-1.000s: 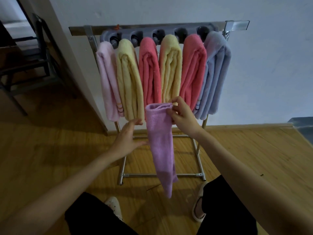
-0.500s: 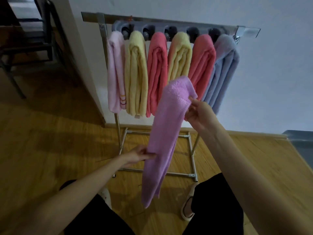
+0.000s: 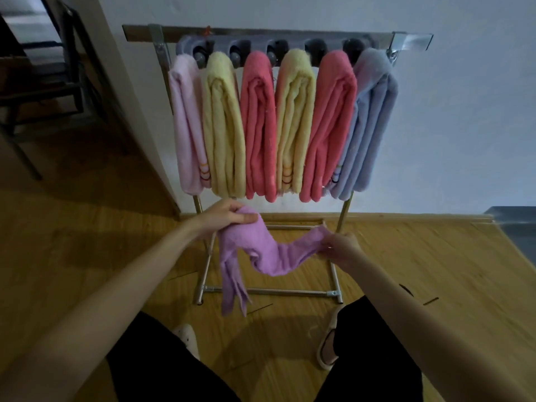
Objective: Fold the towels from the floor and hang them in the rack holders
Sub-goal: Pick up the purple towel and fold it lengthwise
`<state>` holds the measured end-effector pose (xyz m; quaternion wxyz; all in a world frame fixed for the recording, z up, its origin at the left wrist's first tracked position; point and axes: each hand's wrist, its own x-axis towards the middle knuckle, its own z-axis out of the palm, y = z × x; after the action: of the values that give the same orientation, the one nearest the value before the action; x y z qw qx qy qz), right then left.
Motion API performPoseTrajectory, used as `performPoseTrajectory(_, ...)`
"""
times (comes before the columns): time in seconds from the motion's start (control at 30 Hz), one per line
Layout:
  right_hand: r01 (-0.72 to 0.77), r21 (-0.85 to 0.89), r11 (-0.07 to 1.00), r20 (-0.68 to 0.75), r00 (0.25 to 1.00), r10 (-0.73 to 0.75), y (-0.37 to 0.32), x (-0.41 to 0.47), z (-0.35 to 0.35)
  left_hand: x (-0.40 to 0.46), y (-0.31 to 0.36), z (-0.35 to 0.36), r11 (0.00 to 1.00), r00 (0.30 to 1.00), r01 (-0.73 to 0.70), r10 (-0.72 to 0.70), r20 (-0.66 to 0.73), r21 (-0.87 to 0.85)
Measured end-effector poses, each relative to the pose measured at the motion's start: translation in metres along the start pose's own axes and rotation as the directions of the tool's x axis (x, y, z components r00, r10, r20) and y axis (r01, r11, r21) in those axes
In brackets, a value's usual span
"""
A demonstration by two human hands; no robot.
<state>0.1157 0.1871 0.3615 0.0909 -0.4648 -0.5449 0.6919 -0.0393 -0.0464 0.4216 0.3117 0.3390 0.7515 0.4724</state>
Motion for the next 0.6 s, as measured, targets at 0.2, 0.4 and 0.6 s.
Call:
performPoseTrajectory(0.2, 0.306, -0.814, 0.494, 0.322, 0.945, -0.055, 0.02, -0.006, 0.018, 0.003, 0.051, -0.014, 0.973, 0.981, -0.067, 0.024, 0.191, 0.222)
performPoseTrajectory(0.4, 0.616, -0.099, 0.782, 0.678, 0.617, -0.4, -0.021, -0.051, 0.042, 0.004, 0.082, -0.012, 0.923, 0.934, -0.118, -0.022, 0.358, 0.366)
performPoseTrajectory(0.6, 0.57, -0.062, 0.819, 0.871, 0.432, -0.235, -0.046, -0.066, 0.061, -0.007, 0.076, -0.024, 0.942, 0.94, -0.106, -0.01, 0.341, 0.317)
